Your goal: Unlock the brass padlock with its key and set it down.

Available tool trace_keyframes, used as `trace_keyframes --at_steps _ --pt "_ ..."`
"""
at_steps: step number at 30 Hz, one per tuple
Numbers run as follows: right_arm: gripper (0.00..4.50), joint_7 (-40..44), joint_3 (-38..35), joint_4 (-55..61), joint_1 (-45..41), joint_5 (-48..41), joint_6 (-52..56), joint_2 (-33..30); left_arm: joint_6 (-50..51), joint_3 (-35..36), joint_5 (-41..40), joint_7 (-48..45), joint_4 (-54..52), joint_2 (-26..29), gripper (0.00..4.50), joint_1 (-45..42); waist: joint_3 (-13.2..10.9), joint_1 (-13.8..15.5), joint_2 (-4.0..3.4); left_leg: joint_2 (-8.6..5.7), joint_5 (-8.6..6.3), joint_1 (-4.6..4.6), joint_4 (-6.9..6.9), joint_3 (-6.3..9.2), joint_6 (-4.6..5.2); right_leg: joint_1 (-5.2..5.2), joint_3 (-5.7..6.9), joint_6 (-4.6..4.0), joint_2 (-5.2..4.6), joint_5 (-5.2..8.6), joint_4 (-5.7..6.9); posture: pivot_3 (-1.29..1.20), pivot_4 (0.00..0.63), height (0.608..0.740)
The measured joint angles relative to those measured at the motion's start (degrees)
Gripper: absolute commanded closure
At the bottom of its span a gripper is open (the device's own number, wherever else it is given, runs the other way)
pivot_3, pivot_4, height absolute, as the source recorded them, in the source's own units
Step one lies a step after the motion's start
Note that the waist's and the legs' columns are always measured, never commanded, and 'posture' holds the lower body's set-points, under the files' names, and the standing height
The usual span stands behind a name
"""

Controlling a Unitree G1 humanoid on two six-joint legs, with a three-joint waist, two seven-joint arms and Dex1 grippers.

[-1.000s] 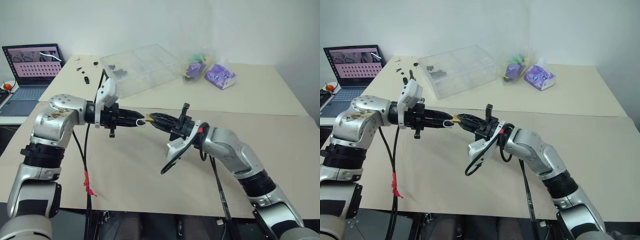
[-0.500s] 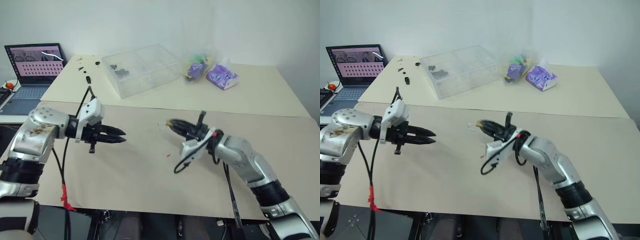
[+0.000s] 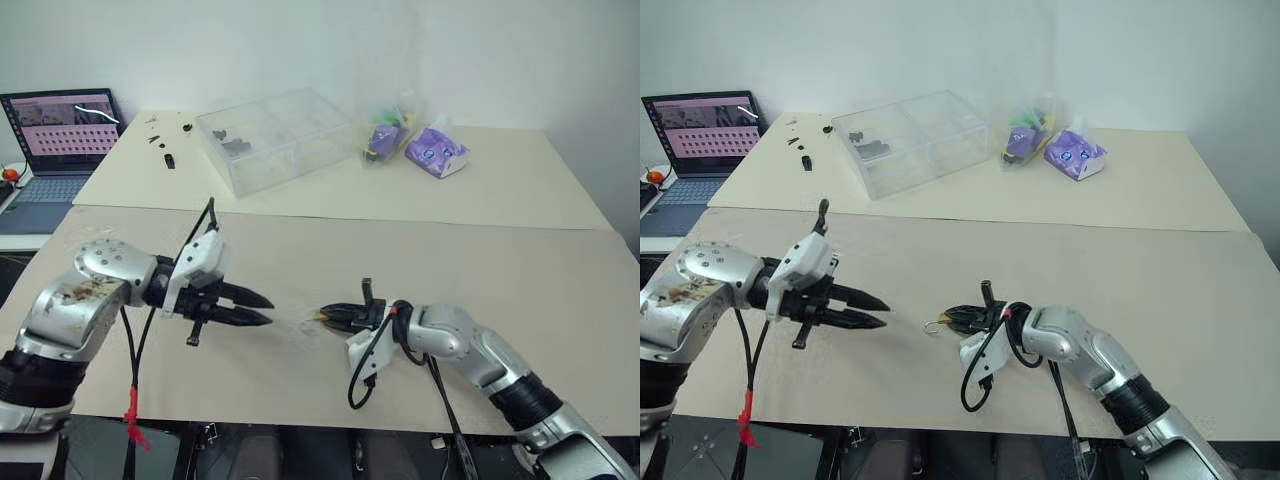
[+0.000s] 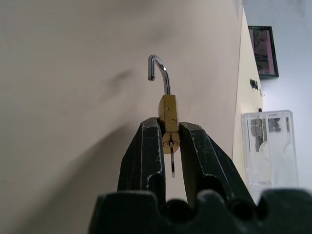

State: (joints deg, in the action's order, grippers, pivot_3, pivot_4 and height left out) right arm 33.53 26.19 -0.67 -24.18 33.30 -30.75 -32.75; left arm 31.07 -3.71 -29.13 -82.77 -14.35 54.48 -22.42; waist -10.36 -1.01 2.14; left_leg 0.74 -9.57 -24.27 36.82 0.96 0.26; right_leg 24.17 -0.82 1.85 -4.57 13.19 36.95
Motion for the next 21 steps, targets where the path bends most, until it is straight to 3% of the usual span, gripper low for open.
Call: trace_keyframes --at_steps 16,18,21 --pt "4.42 0.6 0.0 -0.4 0.8 0.3 0.8 0.5 -13.8 -3.9 9.6 3.8 6.4 -5.1 3.39 2.1 0.0 0.3 0.01 0.15 0.0 0.01 0.0 -0.04 0.0 0.01 -0.04 -0.16 0.17 -0.03 -0.01 0.0 0.15 0.74" --pt "3.41 0.9 0.0 -0.4 0.9 0.2 1.2 0.5 -14.2 -4.1 10.0 4.1 6.7 -5.7 3.43 2.1 0.0 0.3 0.0 0.15 0.0 0.02 0.0 -0.04 0.0 0.01 -0.04 -0.16 0.17 -0.03 -0.01 0.0 0.15 0.74" --pt "2.48 2.7 0.0 -0.1 1.4 -1.5 2.6 0.5 -14.9 -4.4 10.9 4.6 7.5 -6.7 3.43 1.9 0.0 0.3 0.01 0.15 0.0 0.03 0.0 -0.04 0.0 0.0 -0.04 -0.15 0.17 -0.03 -0.01 0.0 0.15 0.74"
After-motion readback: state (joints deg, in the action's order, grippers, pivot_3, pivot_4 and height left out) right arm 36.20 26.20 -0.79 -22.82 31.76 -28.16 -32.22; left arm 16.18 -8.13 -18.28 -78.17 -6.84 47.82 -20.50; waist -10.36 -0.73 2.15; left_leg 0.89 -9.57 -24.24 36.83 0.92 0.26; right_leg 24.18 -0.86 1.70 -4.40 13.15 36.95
